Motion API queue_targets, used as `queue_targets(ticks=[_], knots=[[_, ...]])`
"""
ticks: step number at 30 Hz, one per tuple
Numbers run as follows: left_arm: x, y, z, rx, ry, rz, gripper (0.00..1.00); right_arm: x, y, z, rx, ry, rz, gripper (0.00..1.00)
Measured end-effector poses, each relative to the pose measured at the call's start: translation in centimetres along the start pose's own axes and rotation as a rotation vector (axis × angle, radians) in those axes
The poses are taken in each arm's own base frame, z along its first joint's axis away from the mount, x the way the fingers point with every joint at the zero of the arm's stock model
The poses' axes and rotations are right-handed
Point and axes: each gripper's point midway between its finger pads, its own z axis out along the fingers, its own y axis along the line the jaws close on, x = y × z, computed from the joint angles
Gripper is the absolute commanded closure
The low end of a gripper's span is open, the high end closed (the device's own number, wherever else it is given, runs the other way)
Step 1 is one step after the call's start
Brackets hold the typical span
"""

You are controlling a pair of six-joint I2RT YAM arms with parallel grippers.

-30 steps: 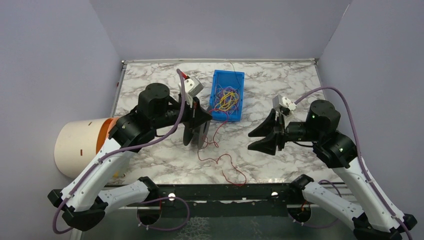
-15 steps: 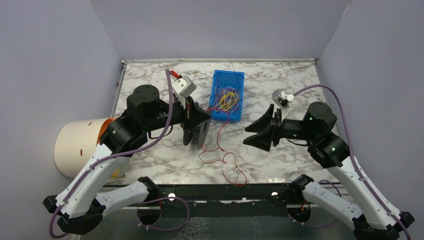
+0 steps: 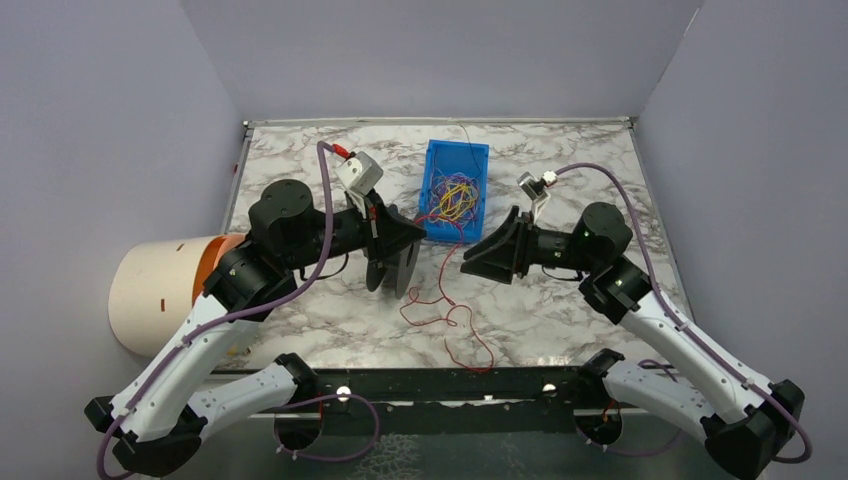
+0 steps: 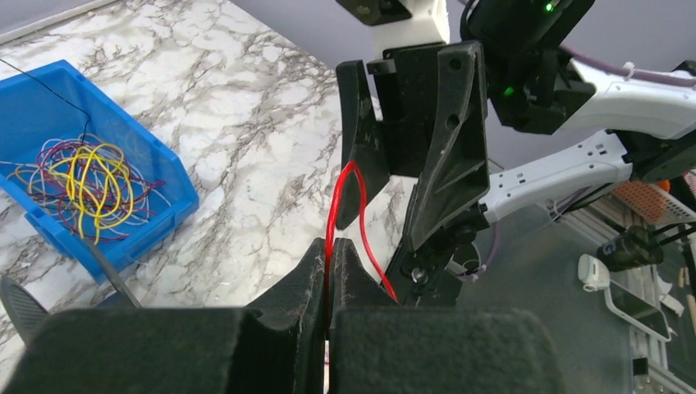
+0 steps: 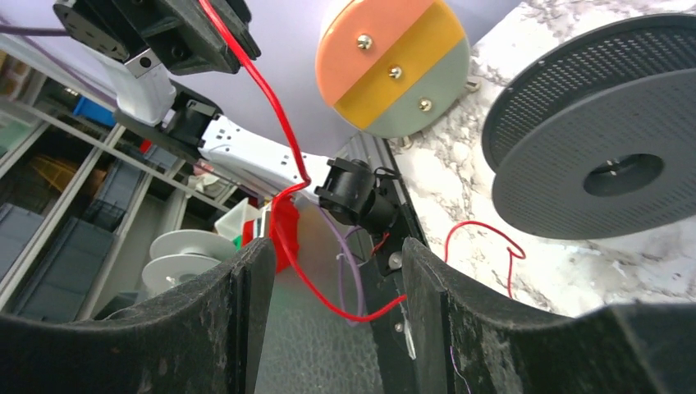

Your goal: Wrap the cables

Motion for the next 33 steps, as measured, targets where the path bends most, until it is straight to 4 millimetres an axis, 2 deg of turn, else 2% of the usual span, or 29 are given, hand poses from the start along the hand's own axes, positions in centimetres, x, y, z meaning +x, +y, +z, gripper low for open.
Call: queue_targets(ticks=[6, 13, 15, 20, 26, 33], knots=[[-1.0, -0.3, 0.2, 0.011, -0.05, -0.031, 1.0, 0.3, 1.7, 1.8, -0.079, -0.002, 0.011, 0.37], [-1.3, -0.5, 0.4, 0.023, -0.089, -0.07, 1.0, 2.0, 3.4, 4.3, -0.141, 0.027, 0.011, 0.39], [-1.3, -0.4, 0.5, 0.018, -0.093, -0.079, 1.0, 2.4, 3.4, 4.7, -0.144, 0.026, 0.012, 0.44], [-1.9, -0.3, 0.1, 0.003, -0.123, -0.089, 1.0, 2.8, 2.6, 5.0, -0.128, 0.008, 0.013, 0.63], [-2.7, -0.3, -0.5, -0.018, -0.164, -0.097, 1.0, 2.6, 2.7, 5.1, -0.131, -0.006, 0.001, 0.97], [-2.4, 0.7, -0.4, -0.068, -0.176, -0.112, 1.0, 2.0, 3.3, 4.5, -0.137, -0.036, -0.033, 0.99]])
